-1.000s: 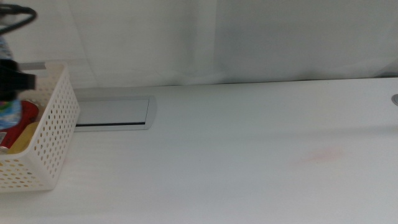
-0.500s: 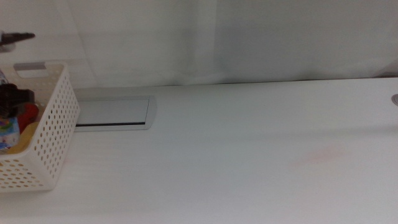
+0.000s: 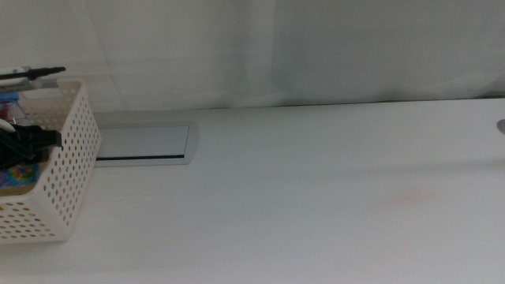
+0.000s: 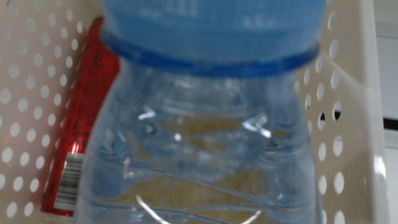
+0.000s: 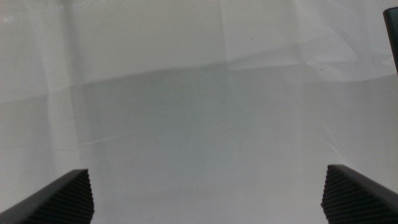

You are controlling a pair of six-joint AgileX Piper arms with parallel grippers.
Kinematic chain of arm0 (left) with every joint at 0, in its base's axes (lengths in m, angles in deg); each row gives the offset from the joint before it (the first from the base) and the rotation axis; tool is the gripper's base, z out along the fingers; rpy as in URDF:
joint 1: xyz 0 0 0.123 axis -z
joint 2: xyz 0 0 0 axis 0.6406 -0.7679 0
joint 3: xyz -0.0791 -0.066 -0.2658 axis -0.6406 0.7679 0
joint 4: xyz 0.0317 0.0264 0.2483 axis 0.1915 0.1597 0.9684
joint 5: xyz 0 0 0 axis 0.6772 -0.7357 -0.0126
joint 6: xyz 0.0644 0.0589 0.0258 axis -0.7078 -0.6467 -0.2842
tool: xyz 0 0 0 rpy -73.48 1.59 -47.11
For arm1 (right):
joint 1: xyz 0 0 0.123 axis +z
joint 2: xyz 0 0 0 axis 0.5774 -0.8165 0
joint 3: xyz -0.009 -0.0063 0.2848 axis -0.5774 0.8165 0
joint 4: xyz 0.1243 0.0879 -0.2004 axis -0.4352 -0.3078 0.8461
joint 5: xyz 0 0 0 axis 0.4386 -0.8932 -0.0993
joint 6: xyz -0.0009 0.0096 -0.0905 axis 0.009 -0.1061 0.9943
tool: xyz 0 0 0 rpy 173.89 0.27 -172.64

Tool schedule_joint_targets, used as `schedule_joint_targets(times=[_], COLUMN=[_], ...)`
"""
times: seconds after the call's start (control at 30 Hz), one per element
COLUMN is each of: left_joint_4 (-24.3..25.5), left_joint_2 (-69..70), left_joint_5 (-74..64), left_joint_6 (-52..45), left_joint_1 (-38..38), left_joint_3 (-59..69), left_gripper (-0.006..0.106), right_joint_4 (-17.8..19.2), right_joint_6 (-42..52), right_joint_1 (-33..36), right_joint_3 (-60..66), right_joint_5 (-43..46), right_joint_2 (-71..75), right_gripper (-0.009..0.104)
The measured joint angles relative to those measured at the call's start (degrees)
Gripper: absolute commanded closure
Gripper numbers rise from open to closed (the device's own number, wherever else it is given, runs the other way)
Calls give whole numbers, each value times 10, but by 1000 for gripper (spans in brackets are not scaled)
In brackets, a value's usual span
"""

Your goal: Use arms to grab the bottles and put them into the dustbin to the left of the table.

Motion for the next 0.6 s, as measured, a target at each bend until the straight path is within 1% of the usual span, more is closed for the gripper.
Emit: schedule_joint_targets(times=[0.03,0.1,0.17,0.2,0.4,0.6], left_joint_4=[0,2,3,4,3,2], left_joint_2=[0,0,0,0,16,93], left_joint_5=[3,8,9,11,26,27], left_joint_6=[1,1,1,1,5,6], left_joint_1=[0,0,0,0,0,0], left_joint_3=[0,-1,-1,-1,-4,-4], left_gripper=[74,49,15,8,9,9], right_joint_4=[0,0,0,0,0,0], right_joint_6=[0,0,0,0,-1,-1], right_joint_1=[0,0,0,0,0,0], right_joint_3=[0,0,0,0,0,0], right_joint_5=[0,0,0,0,0,0], right_joint_2=[0,0,0,0,0,0], right_gripper=[-6,-6,-6,-6,-6,-6])
